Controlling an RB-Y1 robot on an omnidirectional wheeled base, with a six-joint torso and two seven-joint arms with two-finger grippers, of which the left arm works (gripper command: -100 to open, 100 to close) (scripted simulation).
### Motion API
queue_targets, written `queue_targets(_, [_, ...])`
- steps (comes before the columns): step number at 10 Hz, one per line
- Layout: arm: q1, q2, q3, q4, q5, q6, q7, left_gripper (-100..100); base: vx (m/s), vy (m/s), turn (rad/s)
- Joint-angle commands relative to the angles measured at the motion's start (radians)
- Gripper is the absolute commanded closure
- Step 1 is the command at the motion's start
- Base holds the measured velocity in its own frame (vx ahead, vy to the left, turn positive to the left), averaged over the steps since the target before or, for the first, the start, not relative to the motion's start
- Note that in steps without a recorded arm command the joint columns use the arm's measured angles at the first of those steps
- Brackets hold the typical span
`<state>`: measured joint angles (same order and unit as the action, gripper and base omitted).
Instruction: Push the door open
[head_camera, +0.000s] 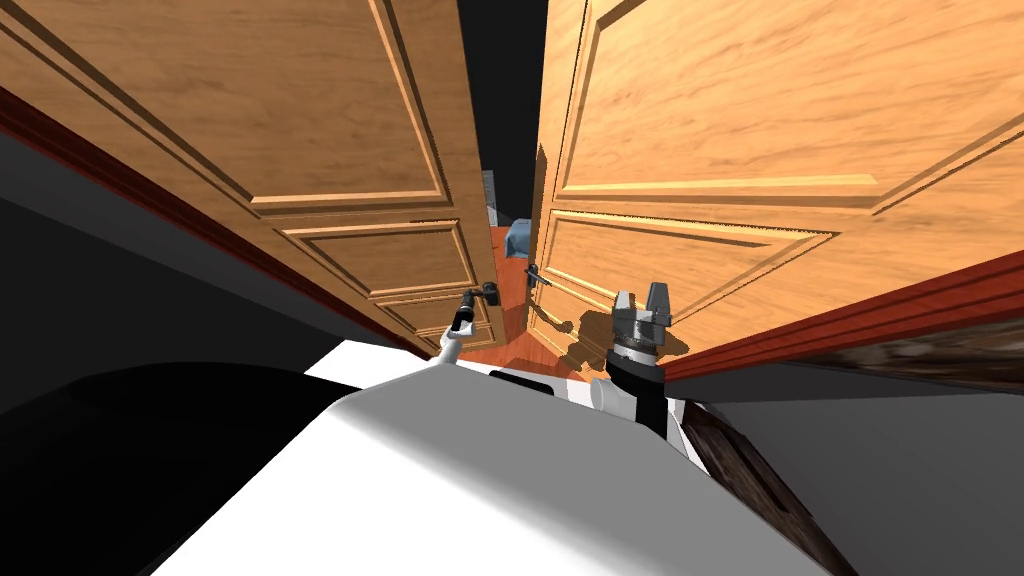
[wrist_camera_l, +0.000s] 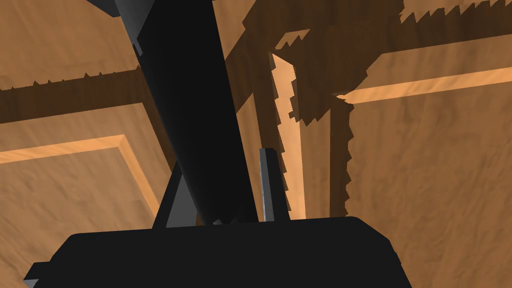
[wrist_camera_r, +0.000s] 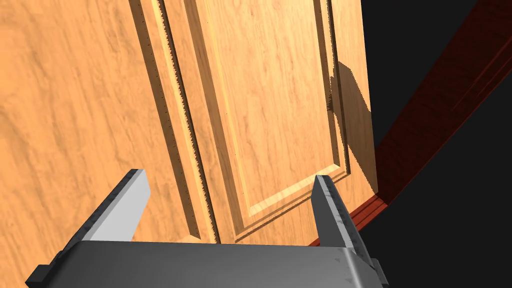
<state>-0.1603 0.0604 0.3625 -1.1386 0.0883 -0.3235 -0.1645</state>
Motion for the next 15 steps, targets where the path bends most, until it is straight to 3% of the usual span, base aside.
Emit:
queue_targets(1, [-0.032,0.021,0.050,0.026,0.009,-0.029,-0.019,100,0.024,-0.006,-0.094])
queue_targets(3, [-0.032,0.021,0.059,0.026,0.009,-0.029,-0.019,100,0.026,0.001,-0.031])
queue_targets(4, [-0.046,0.018,0.088,0.041,0.015,-0.033,-0.035,100,0.028,0.001,-0.075])
queue_targets(8, [-0.046,0.018,0.094,0.041,0.015,-0.033,-0.035,100,0.019,0.000,-0.014])
queue_targets(9, [-0.060,0.015,0.125,0.056,0.021,-0.036,-0.052,100,0.014,-0.006,-0.093])
queue_targets(10, [-0.060,0.015,0.129,0.056,0.021,-0.036,-0.052,100,0.027,-0.002,-0.052])
queue_targets(15, [-0.100,0.003,0.222,0.099,0.038,-0.047,-0.099,100,0.051,-0.005,-0.066])
